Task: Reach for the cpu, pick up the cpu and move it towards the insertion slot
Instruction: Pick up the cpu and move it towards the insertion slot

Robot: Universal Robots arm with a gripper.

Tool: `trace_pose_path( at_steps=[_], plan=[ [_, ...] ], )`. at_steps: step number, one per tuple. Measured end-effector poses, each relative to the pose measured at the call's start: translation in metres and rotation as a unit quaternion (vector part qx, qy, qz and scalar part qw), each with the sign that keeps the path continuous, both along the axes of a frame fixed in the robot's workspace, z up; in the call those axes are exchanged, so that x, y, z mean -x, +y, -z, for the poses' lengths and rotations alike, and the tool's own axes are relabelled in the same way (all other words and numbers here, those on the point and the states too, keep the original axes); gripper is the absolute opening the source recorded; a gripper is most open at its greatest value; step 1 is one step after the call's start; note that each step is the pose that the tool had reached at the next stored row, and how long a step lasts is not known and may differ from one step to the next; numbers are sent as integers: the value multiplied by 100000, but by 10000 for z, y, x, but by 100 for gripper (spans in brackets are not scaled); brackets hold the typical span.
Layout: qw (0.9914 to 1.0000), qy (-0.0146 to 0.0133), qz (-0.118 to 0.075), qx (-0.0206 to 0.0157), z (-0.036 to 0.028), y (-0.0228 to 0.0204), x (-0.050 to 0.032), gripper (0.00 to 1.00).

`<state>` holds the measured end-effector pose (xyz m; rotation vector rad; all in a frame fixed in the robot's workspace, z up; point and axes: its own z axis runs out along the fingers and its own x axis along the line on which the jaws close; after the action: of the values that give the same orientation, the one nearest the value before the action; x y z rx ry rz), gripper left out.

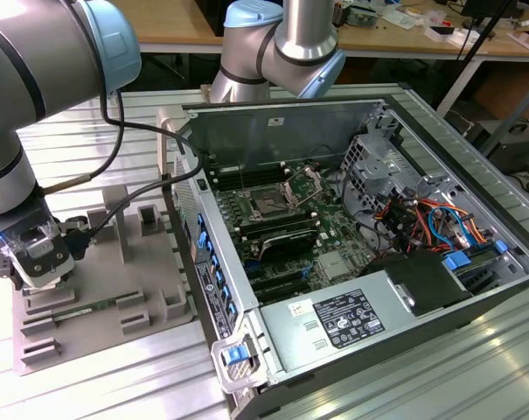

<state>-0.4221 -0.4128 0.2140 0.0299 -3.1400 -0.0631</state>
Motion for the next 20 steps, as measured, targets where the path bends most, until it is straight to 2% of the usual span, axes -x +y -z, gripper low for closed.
trace_pose_path(
  at_steps=[20],
  plan=[
    [100000, 0, -2, -1, -100, 0, 0, 55]
  ],
)
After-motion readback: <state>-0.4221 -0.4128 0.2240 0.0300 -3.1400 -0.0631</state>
